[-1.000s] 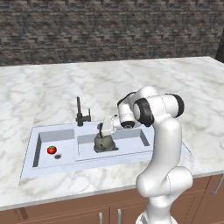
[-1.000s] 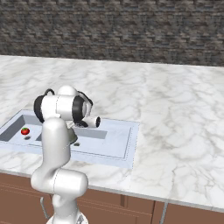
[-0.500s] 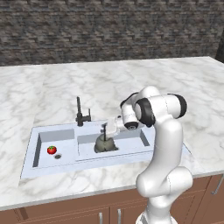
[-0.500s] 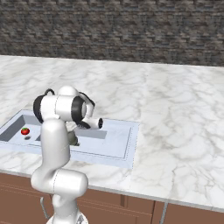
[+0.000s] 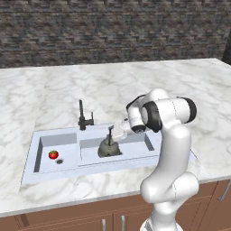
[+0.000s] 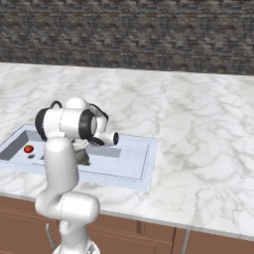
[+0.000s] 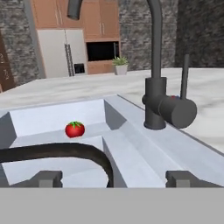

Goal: Open the cabinet, pick the kettle from the cabinet, and place it in the sink.

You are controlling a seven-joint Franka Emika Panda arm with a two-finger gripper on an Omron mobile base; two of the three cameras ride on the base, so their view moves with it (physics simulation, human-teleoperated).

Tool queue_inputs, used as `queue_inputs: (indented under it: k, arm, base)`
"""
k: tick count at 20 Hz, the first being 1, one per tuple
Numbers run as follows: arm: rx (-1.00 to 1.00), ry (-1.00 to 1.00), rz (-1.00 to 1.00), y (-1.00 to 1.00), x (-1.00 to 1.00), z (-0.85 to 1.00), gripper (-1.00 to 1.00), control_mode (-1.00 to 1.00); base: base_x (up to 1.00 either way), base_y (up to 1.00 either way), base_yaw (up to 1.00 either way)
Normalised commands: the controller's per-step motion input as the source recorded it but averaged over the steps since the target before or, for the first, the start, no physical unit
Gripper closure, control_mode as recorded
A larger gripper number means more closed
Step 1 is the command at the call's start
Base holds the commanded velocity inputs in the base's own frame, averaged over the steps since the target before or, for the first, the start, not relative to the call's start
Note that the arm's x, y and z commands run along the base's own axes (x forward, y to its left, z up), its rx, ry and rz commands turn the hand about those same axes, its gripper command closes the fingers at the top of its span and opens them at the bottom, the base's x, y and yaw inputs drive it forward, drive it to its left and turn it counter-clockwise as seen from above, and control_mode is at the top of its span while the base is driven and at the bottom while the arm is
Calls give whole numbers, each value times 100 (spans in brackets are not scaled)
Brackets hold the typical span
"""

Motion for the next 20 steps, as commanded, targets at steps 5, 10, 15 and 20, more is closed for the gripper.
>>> queue_inputs:
  k: [5,10,15,20]
  arm:
    - [-6,2,0,-19,-10,0,-100,-100]
    - [-16,12,0,-16,-9,0,-100,-100]
    - [-26,18,0,-9,-2,-4,-100,-100]
    - [-30,16,0,-1,0,-10,-100,-100]
  base:
    - [0,0,0]
    - [0,0,0]
    - [0,0,0]
    - [0,0,0]
